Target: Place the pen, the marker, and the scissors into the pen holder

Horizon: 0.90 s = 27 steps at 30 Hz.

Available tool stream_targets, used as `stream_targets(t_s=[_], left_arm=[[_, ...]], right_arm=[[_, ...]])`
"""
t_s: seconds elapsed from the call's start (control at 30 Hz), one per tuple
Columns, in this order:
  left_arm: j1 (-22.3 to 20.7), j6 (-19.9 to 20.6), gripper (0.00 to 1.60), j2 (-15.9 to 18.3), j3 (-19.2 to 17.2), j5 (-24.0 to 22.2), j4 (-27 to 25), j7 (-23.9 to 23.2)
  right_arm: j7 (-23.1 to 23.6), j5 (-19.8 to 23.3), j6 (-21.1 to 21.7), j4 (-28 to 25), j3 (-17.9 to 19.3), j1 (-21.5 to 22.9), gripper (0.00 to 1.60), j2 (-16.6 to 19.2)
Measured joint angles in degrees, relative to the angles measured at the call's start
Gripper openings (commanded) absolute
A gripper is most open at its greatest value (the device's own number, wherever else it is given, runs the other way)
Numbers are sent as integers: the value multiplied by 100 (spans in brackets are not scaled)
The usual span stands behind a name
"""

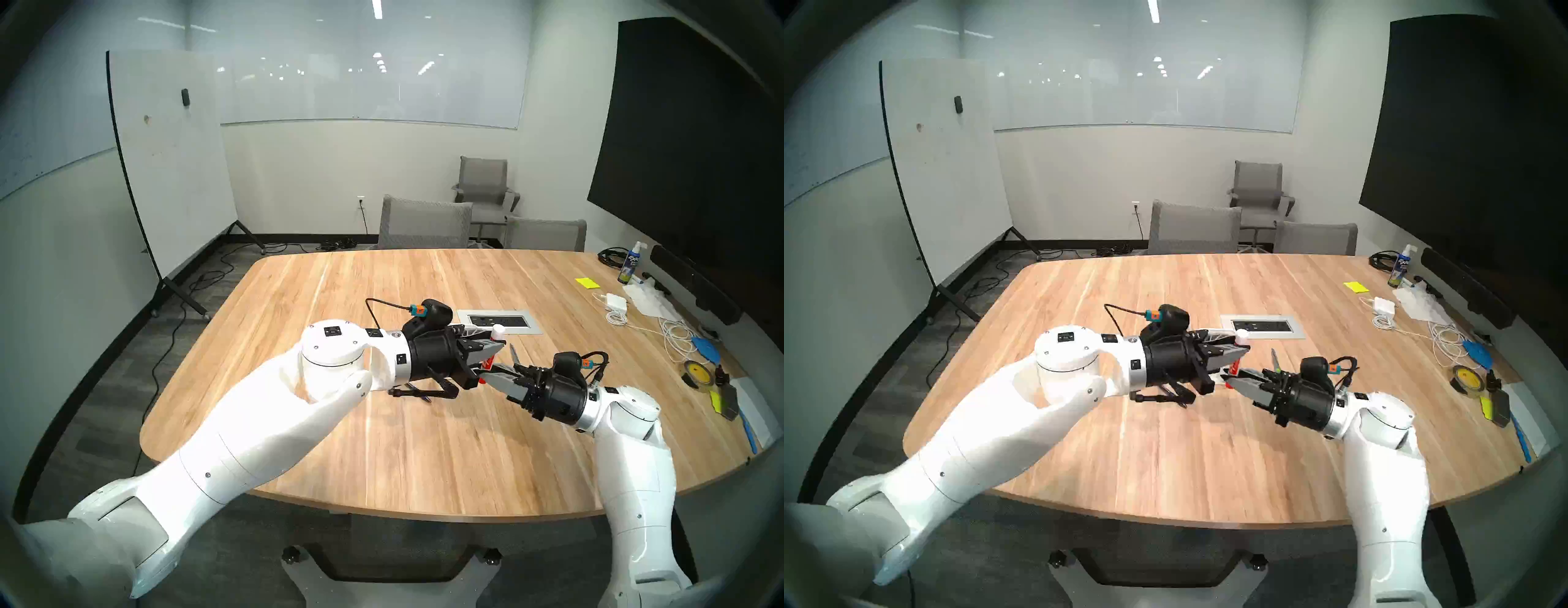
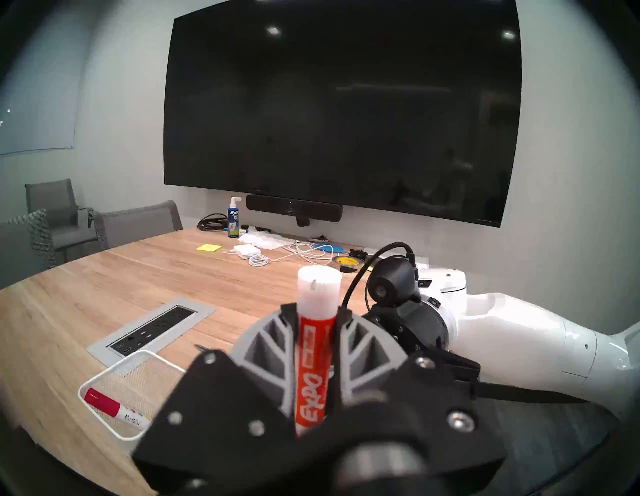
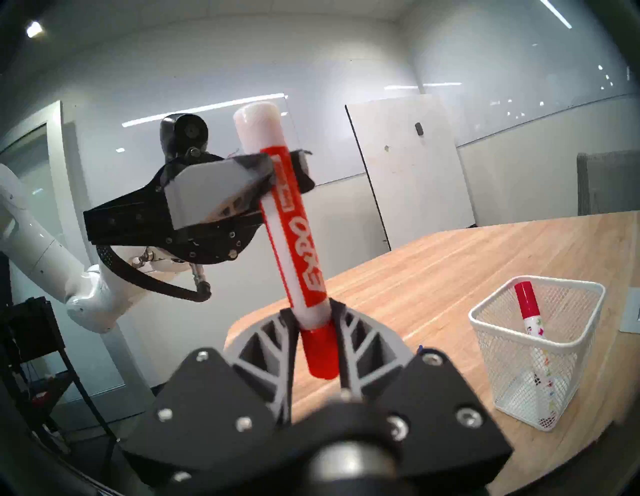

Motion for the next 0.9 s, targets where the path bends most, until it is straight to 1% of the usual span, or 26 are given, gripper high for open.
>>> stream_targets(t_s=[0.2, 0.33, 0.4, 0.43, 0.47, 0.5, 0.53, 0.9], left_arm=[[10, 0, 0, 27, 0, -4, -14, -11], [10, -14, 0, 26, 1, -4, -14, -19], [10, -17, 0, 25, 1, -4, -14, -21], [10, -21, 0, 24, 2, -4, -13, -22], [10, -23, 0, 24, 2, -4, -13, -22], [10, -27, 0, 24, 3, -4, -13, -22], [10, -32, 0, 23, 3, -4, -13, -23], [35, -58, 0, 24, 17, 7, -16, -43]], right_arm=[[2, 13, -28, 61, 3, 20, 39, 36], [3, 32, -47, 90, 3, 37, 42, 59], [4, 42, -55, 101, 3, 42, 38, 67], [4, 48, -60, 106, 3, 45, 41, 73], [4, 52, -63, 108, 2, 46, 47, 77], [4, 59, -66, 112, 1, 46, 82, 82], [4, 70, -67, 116, -1, 47, 160, 88], [-4, 251, -71, 207, -144, 44, 160, 231]])
